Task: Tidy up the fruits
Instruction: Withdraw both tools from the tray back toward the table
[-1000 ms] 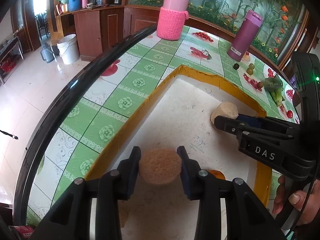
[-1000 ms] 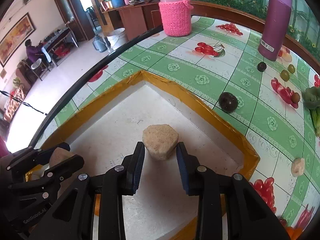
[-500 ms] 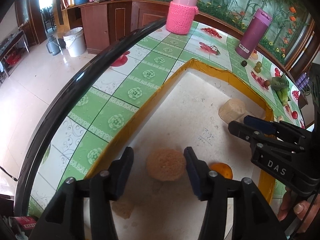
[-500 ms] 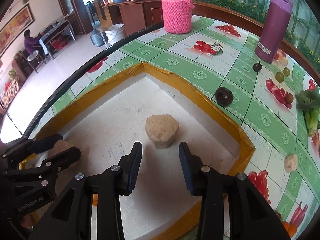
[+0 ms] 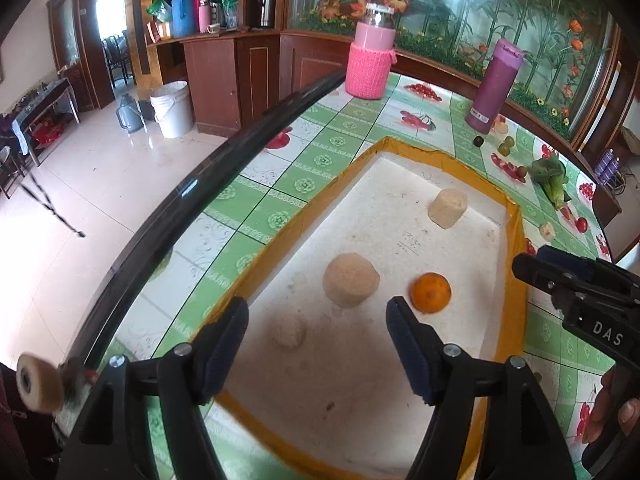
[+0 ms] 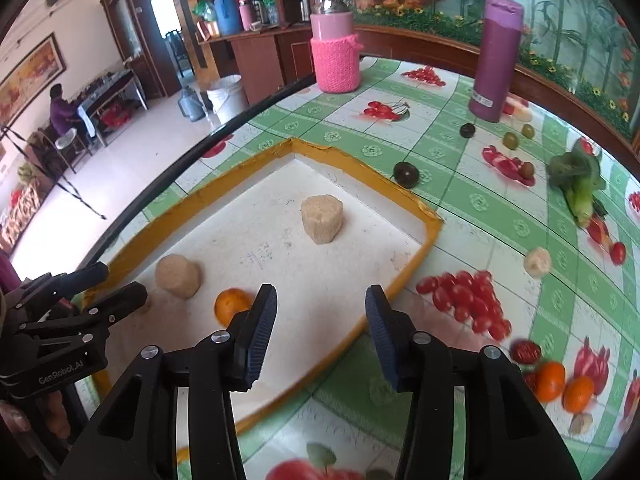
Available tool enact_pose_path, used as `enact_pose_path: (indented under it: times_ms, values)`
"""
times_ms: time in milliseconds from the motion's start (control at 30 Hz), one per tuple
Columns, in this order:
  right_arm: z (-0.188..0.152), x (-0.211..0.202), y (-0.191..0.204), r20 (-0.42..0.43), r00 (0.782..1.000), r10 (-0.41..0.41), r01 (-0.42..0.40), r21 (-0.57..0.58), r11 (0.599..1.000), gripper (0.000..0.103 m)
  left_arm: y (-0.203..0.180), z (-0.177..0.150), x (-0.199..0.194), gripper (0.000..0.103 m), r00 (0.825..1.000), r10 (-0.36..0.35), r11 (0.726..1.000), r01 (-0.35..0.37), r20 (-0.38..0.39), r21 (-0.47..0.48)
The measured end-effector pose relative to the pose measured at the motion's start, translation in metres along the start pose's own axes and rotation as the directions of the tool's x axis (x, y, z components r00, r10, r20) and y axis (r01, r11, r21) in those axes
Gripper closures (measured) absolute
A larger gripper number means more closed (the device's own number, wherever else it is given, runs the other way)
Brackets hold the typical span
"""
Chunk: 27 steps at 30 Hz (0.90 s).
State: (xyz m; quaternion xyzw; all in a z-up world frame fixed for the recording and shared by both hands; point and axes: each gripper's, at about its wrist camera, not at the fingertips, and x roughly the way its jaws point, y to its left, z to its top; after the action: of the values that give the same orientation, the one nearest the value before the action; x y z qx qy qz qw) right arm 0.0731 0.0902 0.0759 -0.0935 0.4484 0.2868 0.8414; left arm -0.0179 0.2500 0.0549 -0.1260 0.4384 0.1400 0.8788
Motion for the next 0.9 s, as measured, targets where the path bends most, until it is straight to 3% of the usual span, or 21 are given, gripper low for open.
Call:
enact_pose_path:
  times_ms: [133, 367, 667, 900]
  values:
    - [-0.020, -0.024, -0.002, 0.023, 1.000, -0.017, 0.017, -0.001, 1.000, 0.045, -0.007, -0.010, -0.018, 0.021, 0.999, -0.020, 1.000, 0.020, 0.029, -0.004]
    - [-0.058, -0.058, -0.019, 0.041, 0.998, -0.044, 0.043, 0.033, 0.999, 0.042, -0.037, -0.022, -0.039, 0.013, 0.996, -0.043, 0.998, 0.039, 0.074, 0.051]
    - [-0.113, -0.091, -0.056, 0.053, 0.993, -0.109, 0.102, 0.120, 0.988, 0.040, -0.086, -0.040, -0.048, 0.012, 0.994, -0.085, 0.986, 0.075, 0.061, 0.151]
    - [-0.152, -0.106, -0.107, 0.032, 0.989, -0.147, 0.133, 0.267, 0.954, 0.040, -0.132, -0.057, -0.047, 0.012, 0.993, -0.119, 0.961, 0.111, 0.017, 0.253]
